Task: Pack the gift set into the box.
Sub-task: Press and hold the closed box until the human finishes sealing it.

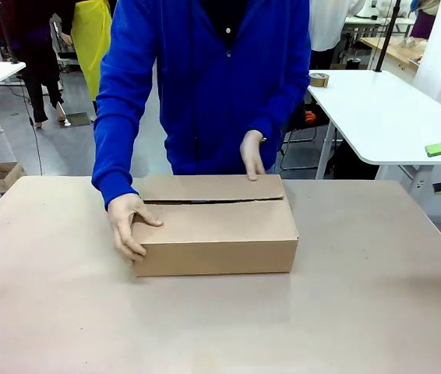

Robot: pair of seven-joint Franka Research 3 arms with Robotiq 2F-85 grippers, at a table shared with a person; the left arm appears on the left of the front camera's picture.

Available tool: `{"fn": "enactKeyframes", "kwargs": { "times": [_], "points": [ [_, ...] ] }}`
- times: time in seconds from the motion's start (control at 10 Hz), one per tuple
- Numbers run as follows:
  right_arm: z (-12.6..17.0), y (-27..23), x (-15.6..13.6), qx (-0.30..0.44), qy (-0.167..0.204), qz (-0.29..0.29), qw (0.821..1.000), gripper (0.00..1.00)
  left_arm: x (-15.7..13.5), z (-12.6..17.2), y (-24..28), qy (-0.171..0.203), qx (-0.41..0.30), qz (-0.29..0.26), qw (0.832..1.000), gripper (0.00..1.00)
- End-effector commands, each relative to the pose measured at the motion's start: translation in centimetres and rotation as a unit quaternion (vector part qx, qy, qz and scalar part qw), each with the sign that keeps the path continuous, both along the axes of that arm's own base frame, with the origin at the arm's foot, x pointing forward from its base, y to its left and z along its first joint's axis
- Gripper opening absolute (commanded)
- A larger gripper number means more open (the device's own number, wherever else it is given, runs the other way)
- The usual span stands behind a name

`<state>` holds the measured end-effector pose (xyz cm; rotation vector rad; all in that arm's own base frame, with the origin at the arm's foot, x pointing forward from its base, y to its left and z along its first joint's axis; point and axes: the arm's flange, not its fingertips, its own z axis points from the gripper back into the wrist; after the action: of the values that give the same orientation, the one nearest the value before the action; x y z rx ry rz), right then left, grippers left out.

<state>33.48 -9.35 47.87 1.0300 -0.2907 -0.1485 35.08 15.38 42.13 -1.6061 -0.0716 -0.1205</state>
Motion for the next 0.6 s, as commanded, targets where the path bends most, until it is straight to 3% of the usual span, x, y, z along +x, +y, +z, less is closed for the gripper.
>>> {"fn": "enactKeyframes", "kwargs": {
  "times": [0.0, 0.5],
  "points": [
    [-0.15, -0.12, -0.02, -0.001, -0.013, 0.006, 1.000, 1.00, -0.45, -0.15, -0.17, -0.003, -0.001, 0.001, 1.000, 1.00],
    [-0.15, -0.12, -0.02, -0.001, -0.013, 0.006, 1.000, 1.00, -0.45, -0.15, -0.17, -0.003, -0.001, 0.001, 1.000, 1.00]
  ]
}}
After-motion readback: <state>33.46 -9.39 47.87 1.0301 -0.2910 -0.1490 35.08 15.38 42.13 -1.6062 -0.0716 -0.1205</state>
